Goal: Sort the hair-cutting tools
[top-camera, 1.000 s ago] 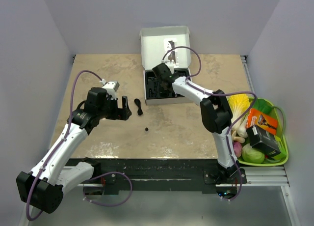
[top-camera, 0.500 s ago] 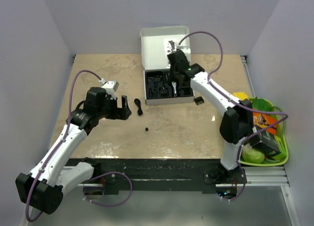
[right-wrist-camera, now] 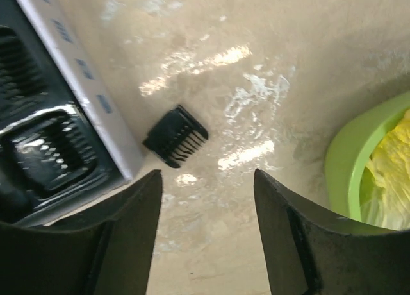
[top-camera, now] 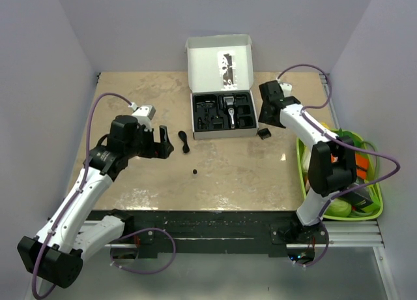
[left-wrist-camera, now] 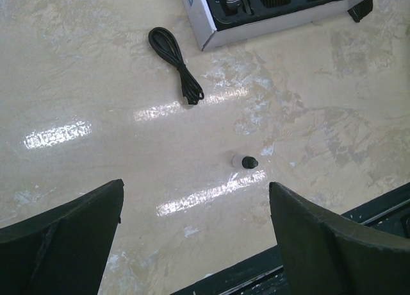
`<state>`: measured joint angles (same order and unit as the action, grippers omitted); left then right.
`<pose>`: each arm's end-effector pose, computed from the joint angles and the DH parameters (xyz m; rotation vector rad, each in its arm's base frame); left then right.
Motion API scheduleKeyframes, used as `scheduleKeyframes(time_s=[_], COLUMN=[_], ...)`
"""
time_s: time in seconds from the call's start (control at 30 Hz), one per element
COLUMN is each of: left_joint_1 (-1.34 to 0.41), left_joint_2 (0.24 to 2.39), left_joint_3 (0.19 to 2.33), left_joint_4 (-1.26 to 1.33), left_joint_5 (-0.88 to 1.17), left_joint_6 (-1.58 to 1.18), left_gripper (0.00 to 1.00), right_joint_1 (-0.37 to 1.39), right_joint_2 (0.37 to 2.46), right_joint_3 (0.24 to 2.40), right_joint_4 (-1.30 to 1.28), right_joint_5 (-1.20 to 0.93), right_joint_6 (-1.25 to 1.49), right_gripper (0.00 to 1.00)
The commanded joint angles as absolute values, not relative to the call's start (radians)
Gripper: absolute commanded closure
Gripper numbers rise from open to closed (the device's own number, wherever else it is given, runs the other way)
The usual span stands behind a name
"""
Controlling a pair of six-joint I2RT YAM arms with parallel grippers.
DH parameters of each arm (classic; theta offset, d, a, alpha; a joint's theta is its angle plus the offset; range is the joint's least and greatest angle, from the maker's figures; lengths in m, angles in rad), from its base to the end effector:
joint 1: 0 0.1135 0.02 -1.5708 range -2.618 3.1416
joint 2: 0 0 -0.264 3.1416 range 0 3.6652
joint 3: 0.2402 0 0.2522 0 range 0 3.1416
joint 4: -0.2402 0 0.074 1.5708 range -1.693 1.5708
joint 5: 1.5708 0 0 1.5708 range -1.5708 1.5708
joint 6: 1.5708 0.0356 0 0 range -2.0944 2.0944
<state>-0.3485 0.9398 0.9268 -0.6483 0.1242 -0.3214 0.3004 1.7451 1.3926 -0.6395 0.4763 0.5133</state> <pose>0.1829 -0.0712 0.3163 0.0999 2.2717 -0.4988 0.3623 0.0951 0.2568 0.4309 2.3870 -0.2543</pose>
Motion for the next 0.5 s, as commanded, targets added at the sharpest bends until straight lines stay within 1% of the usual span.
scheduleKeyframes(time_s=[0.0, 0.23, 0.47], left_joint_1=[-0.348, -0.348, -0.35], left_joint_2=[0.919, 0.931, 0.951], left_joint_3=[0.979, 0.985, 0.974], left_joint_4=[-0.657, -0.655, -0.64], left_joint_5=[0.143, 0.141, 0.138], left_joint_6=[-0.299, -0.293, -0.301], left_gripper=[0.0, 0.0, 0.0], right_joint_1=[0.262, 0.206, 0.201], right_joint_2=[1.729, 1.796, 1.922], right_joint_3=[1.342, 1.358, 1.463], right_joint_4=[-0.594, -0.538, -0.523], right_joint_5=[0.457, 0.422, 0.402], right_joint_6=[0.517, 0.508, 0.492], right_gripper=[0.37, 0.37, 0.36])
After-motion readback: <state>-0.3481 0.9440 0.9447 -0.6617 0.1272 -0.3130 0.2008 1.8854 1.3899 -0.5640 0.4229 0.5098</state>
